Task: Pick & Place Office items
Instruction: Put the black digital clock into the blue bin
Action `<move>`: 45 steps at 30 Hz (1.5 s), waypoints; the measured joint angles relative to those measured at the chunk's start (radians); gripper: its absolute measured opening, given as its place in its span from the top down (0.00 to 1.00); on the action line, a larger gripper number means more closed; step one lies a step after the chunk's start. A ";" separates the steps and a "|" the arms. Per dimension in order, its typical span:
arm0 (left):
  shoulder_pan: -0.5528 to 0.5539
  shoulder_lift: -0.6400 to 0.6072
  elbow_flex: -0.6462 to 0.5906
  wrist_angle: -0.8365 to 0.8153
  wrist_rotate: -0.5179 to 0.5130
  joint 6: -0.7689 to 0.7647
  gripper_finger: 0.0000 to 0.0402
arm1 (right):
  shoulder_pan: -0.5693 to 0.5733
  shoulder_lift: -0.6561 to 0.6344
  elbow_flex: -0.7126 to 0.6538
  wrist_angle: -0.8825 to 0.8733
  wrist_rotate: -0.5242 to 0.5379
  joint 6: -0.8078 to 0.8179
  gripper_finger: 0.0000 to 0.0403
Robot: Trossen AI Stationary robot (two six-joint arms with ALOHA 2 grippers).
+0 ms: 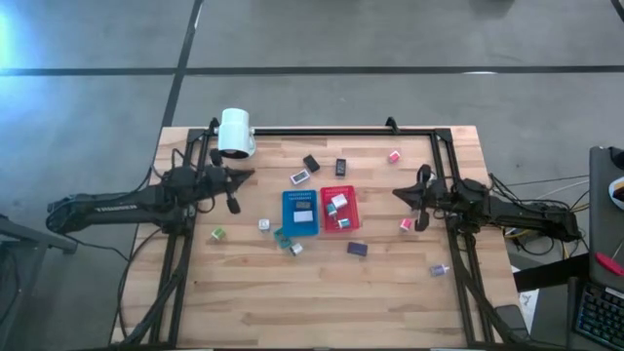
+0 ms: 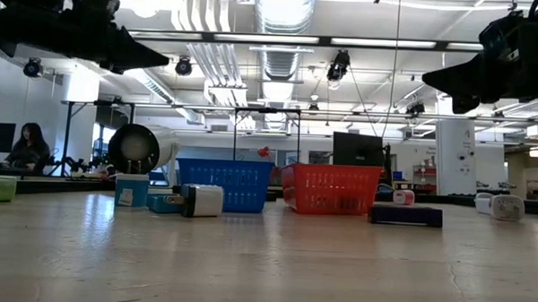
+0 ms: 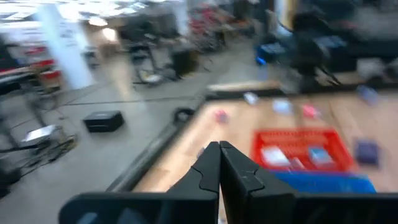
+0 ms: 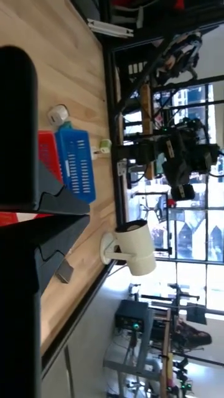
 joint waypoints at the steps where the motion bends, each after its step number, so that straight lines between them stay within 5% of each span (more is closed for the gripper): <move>1: 0.000 0.009 0.013 0.013 -0.057 -0.028 0.99 | 0.000 0.000 0.000 0.008 0.000 -0.005 0.98; 5: 0.001 0.107 0.145 -0.036 -0.214 -0.078 0.99 | 0.000 0.000 0.000 0.038 0.001 -0.043 0.98; 18: 0.118 0.876 0.922 -0.573 -0.225 -0.001 1.00 | 0.000 0.001 0.000 0.100 0.002 -0.026 0.98; 21: 0.198 1.056 1.072 -0.677 -0.117 0.003 0.98 | 0.000 0.001 0.000 0.093 0.002 -0.024 0.98; 27: 0.300 1.396 1.356 -0.903 0.288 -0.046 0.91 | 0.000 0.001 0.000 0.039 0.001 -0.024 0.98; 36: 0.308 1.716 1.724 -1.236 0.320 -0.033 0.59 | 0.000 0.002 0.000 0.018 0.001 -0.027 0.98; 45: 0.306 1.743 1.738 -1.219 0.310 -0.085 0.14 | 0.000 0.002 0.000 -0.002 -0.001 -0.002 0.98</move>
